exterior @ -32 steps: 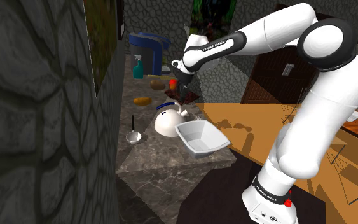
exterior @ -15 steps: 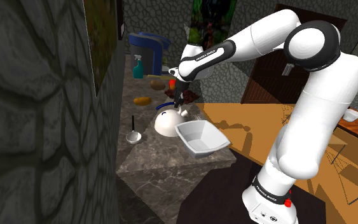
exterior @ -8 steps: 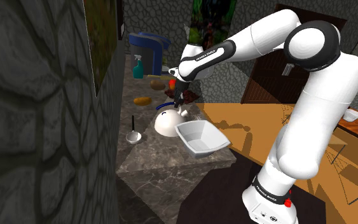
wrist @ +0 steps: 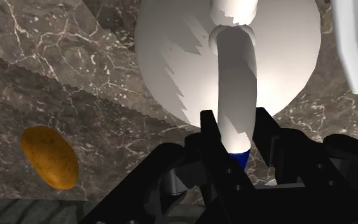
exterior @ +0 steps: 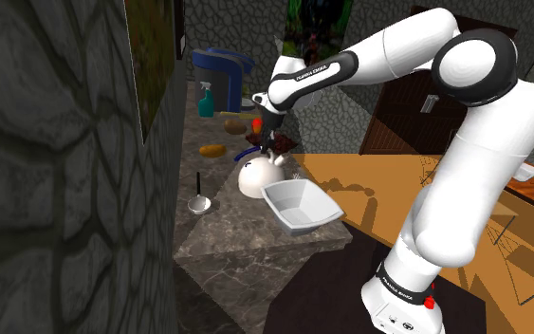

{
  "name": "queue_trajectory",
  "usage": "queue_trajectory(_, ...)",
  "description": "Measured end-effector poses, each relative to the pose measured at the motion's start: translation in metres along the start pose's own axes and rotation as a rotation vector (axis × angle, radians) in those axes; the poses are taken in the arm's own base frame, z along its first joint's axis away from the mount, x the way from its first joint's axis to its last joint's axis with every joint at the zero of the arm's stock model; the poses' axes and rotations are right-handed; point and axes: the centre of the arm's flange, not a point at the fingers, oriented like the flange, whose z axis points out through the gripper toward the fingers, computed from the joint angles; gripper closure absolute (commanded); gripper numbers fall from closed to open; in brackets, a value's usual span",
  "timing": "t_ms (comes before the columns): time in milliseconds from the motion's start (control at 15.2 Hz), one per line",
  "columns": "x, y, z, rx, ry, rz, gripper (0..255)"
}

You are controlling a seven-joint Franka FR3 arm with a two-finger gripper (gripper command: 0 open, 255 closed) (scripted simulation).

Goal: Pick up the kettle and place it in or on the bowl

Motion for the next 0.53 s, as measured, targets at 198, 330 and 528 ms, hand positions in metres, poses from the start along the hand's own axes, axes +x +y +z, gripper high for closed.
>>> queue_trajectory(198,0.002,0.001,-0.016,0.0,0.0,0.0,255)
queue_trajectory(330,0.003,0.002,-0.027,0.0,0.0,0.0,255)
queue_trajectory(528,0.006,0.006,-0.042,0.0,0.0,0.0,255)
